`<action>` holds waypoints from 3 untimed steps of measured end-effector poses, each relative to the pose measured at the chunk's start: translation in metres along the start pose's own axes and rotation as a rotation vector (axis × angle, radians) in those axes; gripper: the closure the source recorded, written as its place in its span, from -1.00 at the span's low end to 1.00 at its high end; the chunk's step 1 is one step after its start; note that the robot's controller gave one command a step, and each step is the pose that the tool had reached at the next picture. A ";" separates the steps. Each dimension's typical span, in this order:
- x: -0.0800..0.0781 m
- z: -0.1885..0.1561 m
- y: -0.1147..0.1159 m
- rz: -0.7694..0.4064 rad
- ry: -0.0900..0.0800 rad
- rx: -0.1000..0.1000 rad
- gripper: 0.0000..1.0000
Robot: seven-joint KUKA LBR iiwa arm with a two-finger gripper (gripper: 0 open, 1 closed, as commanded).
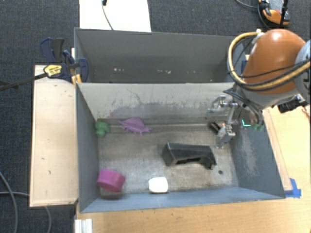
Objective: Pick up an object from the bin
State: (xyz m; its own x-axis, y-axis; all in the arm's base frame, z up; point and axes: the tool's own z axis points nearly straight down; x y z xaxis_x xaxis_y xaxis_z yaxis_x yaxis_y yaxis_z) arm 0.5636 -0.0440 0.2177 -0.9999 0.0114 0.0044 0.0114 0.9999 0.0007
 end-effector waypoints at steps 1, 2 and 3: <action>-0.002 -0.004 0.000 -0.001 -0.008 0.001 -1.00; 0.005 0.035 0.002 -0.053 -0.016 0.002 -1.00; 0.043 0.144 -0.005 0.021 -0.020 -0.002 1.00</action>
Offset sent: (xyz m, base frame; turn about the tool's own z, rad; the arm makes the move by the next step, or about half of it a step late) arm -0.0263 0.0058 -0.1315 -0.1449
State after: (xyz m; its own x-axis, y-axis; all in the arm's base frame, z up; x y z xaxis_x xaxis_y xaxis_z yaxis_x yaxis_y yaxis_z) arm 0.5201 -0.0484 0.0739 -0.9994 0.0321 -0.0151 0.0321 0.9995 0.0030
